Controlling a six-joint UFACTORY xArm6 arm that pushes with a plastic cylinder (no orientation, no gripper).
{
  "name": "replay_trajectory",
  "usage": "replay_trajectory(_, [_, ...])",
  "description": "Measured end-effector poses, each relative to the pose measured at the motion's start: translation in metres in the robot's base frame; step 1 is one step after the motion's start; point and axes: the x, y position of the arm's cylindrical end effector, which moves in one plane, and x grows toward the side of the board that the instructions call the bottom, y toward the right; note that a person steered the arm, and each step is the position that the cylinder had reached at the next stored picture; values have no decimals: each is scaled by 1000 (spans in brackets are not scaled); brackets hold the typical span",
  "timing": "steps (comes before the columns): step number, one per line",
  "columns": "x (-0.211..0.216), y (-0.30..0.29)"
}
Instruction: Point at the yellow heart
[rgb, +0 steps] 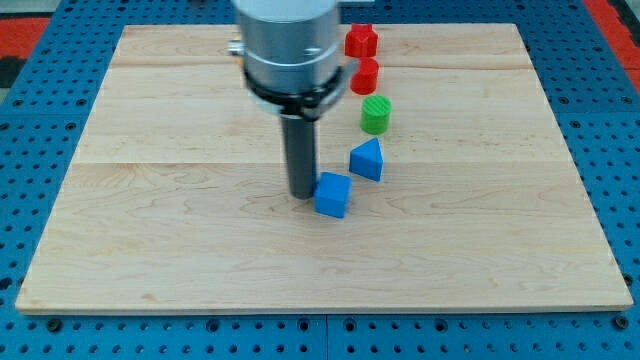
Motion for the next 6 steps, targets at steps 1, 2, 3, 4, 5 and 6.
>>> replay_trajectory(1, [4, 38])
replay_trajectory(2, [3, 2])
replay_trajectory(3, [-41, -24])
replay_trajectory(4, [-129, -3])
replay_trajectory(5, [-213, 14])
replay_trajectory(6, [-253, -6])
